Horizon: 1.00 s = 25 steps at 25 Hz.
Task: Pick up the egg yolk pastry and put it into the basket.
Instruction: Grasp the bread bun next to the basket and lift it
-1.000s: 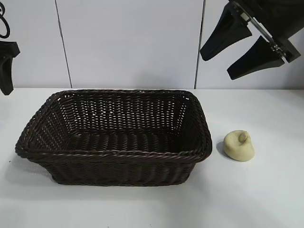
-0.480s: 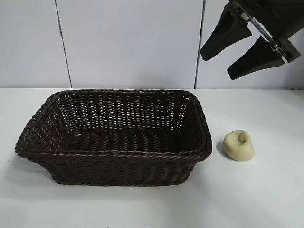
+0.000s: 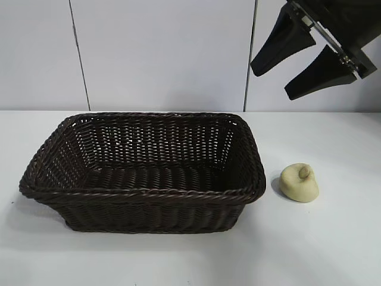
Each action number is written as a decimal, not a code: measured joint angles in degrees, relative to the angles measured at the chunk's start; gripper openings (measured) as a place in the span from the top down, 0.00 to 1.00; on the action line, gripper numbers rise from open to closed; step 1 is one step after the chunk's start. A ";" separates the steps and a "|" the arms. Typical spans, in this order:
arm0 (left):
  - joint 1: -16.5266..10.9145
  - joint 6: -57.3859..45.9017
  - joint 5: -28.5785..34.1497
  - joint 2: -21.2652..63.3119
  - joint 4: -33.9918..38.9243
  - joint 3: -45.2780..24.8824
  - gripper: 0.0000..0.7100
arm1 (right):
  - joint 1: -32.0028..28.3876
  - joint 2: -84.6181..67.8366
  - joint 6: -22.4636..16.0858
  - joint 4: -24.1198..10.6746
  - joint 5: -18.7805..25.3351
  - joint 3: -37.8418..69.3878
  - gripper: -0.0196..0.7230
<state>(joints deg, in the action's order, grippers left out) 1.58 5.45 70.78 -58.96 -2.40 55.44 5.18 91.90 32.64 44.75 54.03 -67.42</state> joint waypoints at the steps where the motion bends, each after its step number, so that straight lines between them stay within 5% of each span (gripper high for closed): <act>1: 0.00 0.00 0.00 3.34 0.00 -2.42 0.24 | 0.00 0.00 0.00 0.00 0.00 0.00 0.28; 14: 0.00 -0.06 -7.05 35.99 0.00 -26.01 0.24 | 0.00 0.00 0.00 0.00 0.00 0.00 0.28; 25: 0.00 -0.12 -6.93 38.94 0.00 -27.65 0.24 | 0.00 0.00 0.00 0.00 0.00 0.00 0.28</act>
<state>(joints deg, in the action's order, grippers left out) 1.58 5.34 63.85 -20.02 -2.40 27.78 5.18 91.90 32.64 44.75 54.03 -67.42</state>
